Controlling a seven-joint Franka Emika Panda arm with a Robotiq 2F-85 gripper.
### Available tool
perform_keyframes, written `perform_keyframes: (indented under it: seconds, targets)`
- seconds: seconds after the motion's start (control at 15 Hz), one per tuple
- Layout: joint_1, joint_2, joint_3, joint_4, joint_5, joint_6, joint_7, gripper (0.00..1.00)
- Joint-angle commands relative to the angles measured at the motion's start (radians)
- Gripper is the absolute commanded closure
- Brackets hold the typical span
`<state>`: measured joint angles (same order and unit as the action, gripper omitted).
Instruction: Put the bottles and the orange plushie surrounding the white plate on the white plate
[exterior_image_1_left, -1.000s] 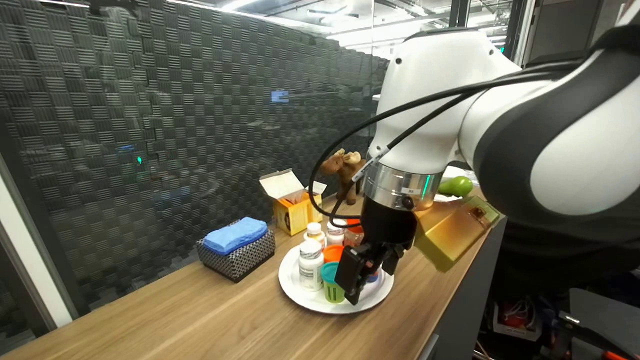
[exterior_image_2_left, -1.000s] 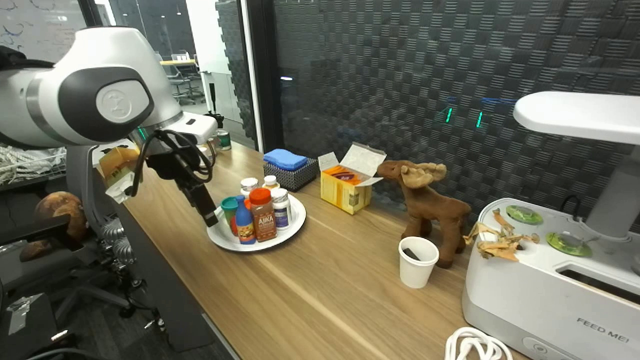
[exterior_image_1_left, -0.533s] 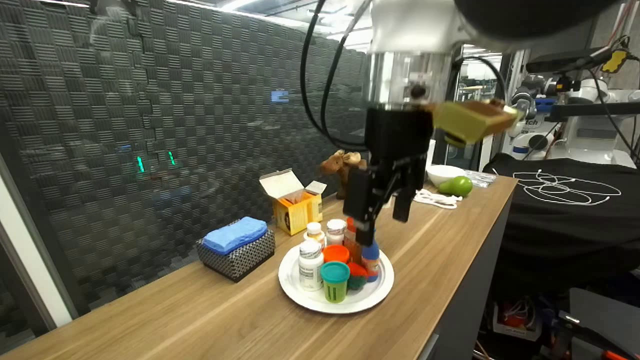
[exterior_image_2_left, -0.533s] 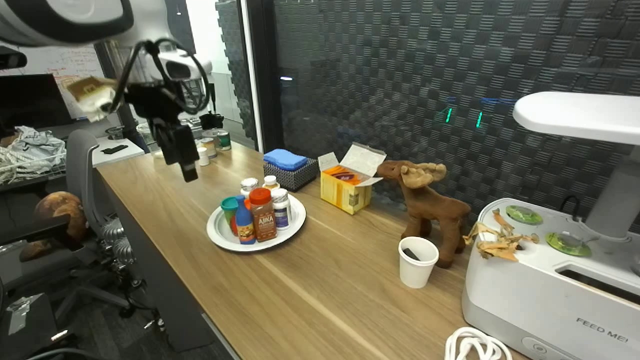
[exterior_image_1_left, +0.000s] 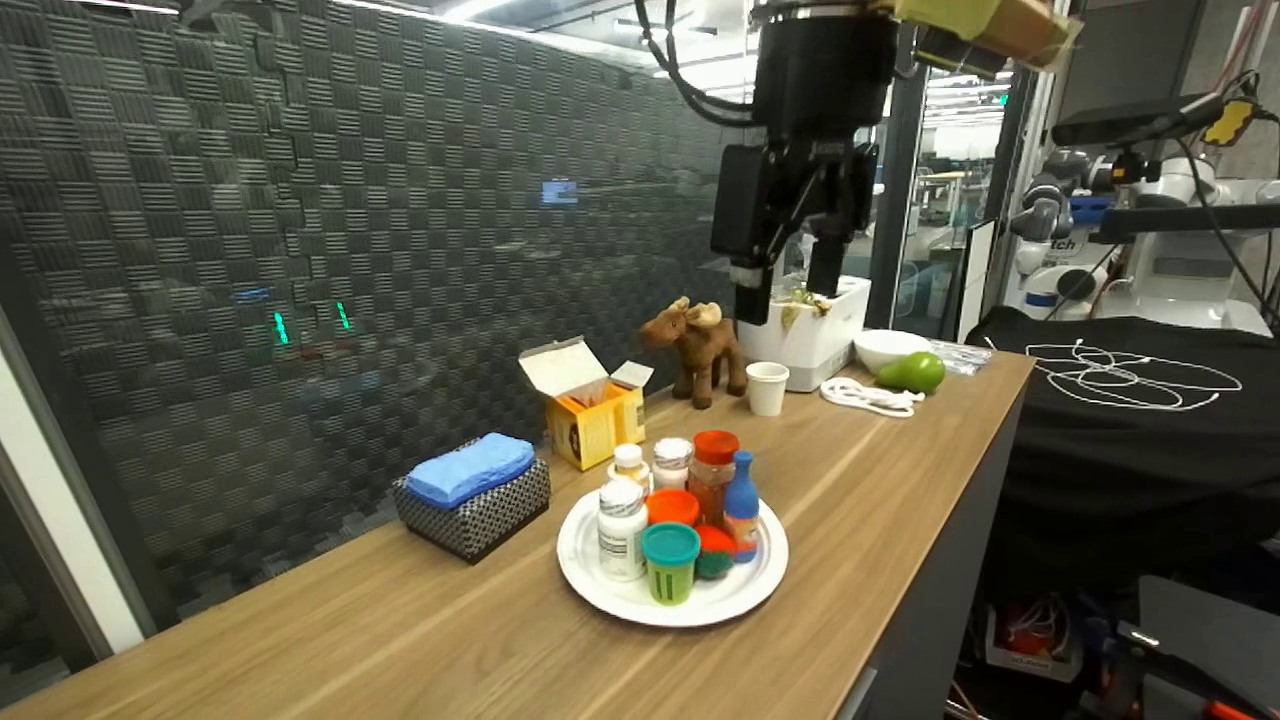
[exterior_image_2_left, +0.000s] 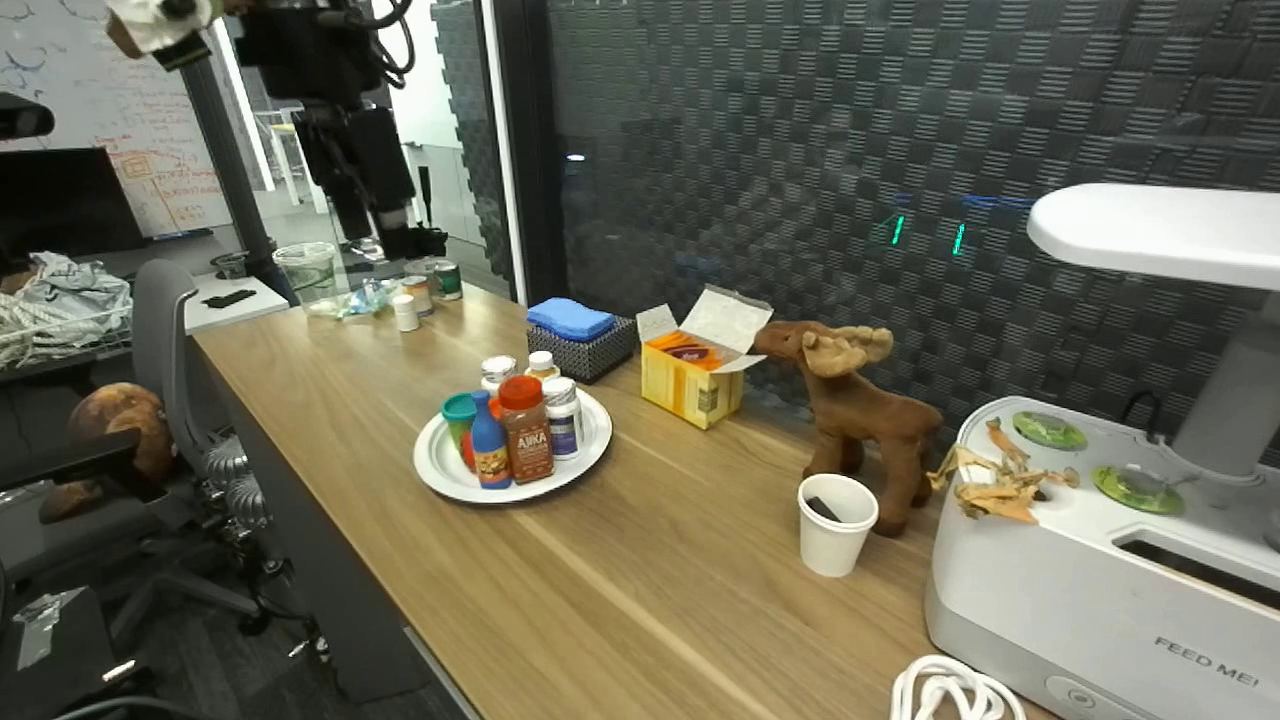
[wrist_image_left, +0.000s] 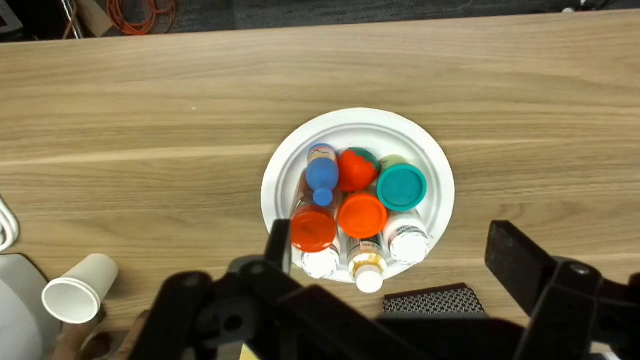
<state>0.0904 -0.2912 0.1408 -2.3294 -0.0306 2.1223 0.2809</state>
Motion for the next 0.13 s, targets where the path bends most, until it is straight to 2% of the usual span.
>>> perform_keyframes:
  seconds: [0.0, 0.07]
  targets:
    - [-0.004, 0.008, 0.005, 0.000, 0.001, -0.001, -0.001, 0.00]
    - [-0.003, 0.013, 0.005, 0.000, 0.001, 0.000, -0.001, 0.00]
